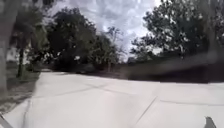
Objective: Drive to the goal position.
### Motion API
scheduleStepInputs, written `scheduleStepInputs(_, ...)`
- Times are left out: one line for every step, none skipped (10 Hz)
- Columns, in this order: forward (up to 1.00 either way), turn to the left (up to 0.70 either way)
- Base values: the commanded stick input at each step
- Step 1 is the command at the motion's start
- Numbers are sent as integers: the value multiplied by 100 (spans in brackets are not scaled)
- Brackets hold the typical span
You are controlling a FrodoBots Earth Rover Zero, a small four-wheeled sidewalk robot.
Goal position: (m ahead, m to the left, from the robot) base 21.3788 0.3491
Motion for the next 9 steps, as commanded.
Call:
scheduleStepInputs(70,35)
scheduleStepInputs(70,35)
scheduleStepInputs(70,27)
scheduleStepInputs(70,1)
scheduleStepInputs(70,0)
scheduleStepInputs(70,0)
scheduleStepInputs(70,0)
scheduleStepInputs(70,0)
scheduleStepInputs(70,0)
